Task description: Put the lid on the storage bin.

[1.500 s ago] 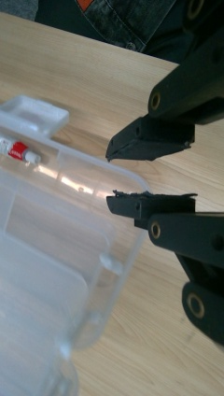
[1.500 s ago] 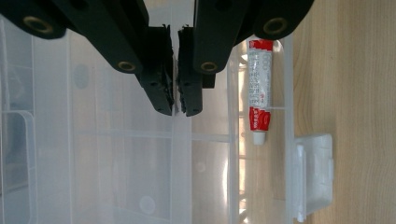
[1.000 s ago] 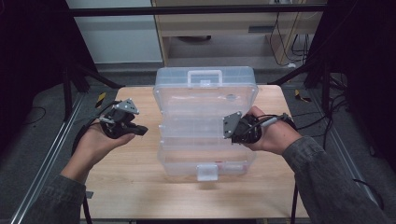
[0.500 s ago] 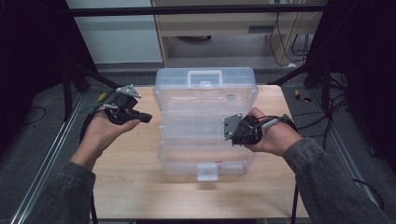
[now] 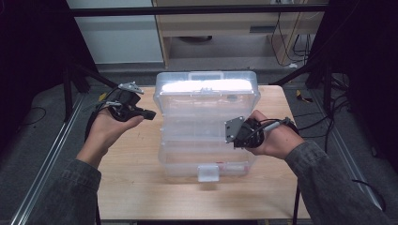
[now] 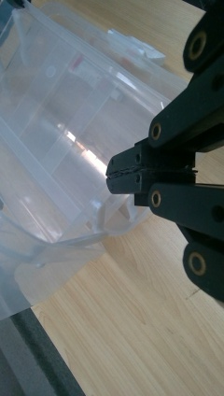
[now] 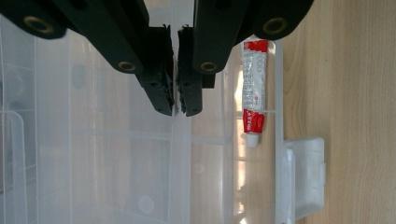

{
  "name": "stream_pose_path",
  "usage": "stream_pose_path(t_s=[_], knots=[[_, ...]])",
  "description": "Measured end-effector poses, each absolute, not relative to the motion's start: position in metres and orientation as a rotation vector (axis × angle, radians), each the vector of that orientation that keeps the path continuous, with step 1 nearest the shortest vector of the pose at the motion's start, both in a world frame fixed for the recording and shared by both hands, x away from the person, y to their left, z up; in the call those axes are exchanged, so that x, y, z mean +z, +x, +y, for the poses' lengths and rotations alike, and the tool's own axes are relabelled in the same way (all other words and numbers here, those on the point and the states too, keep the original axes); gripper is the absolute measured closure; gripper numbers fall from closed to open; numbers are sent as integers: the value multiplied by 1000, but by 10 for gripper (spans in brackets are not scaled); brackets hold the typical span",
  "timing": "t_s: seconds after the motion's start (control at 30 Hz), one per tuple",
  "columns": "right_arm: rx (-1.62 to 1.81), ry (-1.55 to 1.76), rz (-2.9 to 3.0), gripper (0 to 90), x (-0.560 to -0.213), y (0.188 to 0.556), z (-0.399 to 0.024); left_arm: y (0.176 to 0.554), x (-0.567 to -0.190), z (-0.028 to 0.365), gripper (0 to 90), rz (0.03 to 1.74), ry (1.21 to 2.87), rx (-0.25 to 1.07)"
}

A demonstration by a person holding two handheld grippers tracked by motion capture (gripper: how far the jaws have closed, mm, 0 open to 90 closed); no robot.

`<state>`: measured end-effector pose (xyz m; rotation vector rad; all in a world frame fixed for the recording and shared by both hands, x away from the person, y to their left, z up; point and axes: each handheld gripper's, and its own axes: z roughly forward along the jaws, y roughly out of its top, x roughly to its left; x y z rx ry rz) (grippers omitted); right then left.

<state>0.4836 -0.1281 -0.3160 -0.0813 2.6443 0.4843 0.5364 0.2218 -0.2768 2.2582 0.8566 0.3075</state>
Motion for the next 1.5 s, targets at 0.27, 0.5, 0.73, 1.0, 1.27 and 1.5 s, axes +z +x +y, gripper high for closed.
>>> stream_pose_path(t_s=[0.27, 0.5, 0.73, 1.0, 1.27, 1.5], knots=[[483, -85, 2649, 855, -318, 481, -128, 539, -275, 219, 898, 871, 2224, 301], [498, -78, 2657, 849, -323, 477, -129, 538, -278, 218, 898, 869, 2227, 289], [532, -65, 2647, 783, -325, 475, -131, 534, -280, 218, 897, 861, 2244, 284], [591, 61, 2609, 558, -324, 471, -145, 530, -286, 219, 898, 845, 2246, 274], [665, 201, 2577, 353, -328, 457, -161, 520, -297, 222, 897, 831, 2267, 272], [716, 295, 2552, 289, -327, 444, -178, 512, -308, 224, 898, 816, 2266, 260]])
